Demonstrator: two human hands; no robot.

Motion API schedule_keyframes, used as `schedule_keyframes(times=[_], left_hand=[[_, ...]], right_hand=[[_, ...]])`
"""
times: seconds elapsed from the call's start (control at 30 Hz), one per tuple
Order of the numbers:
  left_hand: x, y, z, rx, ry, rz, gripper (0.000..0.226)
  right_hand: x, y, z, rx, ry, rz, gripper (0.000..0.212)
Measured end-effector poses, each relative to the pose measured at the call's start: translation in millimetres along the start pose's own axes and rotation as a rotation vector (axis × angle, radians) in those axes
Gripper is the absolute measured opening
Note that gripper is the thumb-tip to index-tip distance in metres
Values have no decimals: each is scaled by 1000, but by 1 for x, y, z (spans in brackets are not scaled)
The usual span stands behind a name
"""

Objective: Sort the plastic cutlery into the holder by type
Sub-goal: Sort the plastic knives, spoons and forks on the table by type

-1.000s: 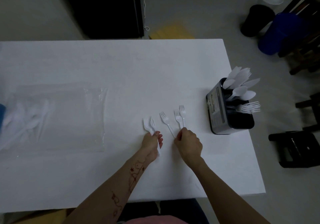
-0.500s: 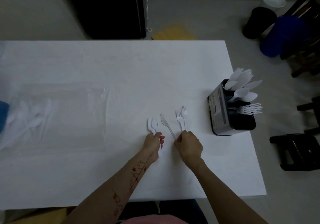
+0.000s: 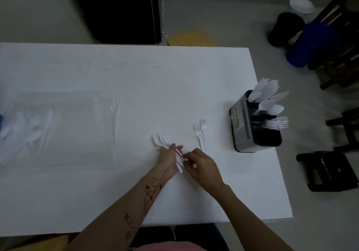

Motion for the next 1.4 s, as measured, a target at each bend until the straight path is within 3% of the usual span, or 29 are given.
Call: schedule_keyframes(times=[0.17,0.3,0.4,0.53,0.87,0.97,1.07,1.17,1.4], left_hand=[[-1,2,2,7,12,14,24],[-1,2,-4,-7,72,-4,19],[1,1,-7,-2,96,-31,24],[3,0,-9,15,111,-39,31],[11,4,-10,16,70,-74,32],[10,3,-11,-31,18,-67,38],[8,2,-11,-104,-36,-77,29],[5,3,-10,-135,-58,-84,27],[2,1,-9,-153,-43,-108,18]], right_hand=[[-22,10,22,359,-100,239,24],[-18,19,36,528,-206,79,23],[-18,20,40,610,-145,85,18],[-20,13,36,535,-119,77,18],[-13,3,23,235,254,-46,20],[-14,9,30,280,178,7,27],[-18,17,39,484,-23,164,26],[-15,22,41,659,-135,79,32],[-13,27,36,689,-199,14,22]])
Point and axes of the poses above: each hand's wrist, its own y-axis towards the middle knuckle, its own x-axis out of the palm, z = x × y, the point moved 4 cm from there along y, towards the middle knuckle, and after that the axes turned 14 degrees about z, right-handed, at the moved point
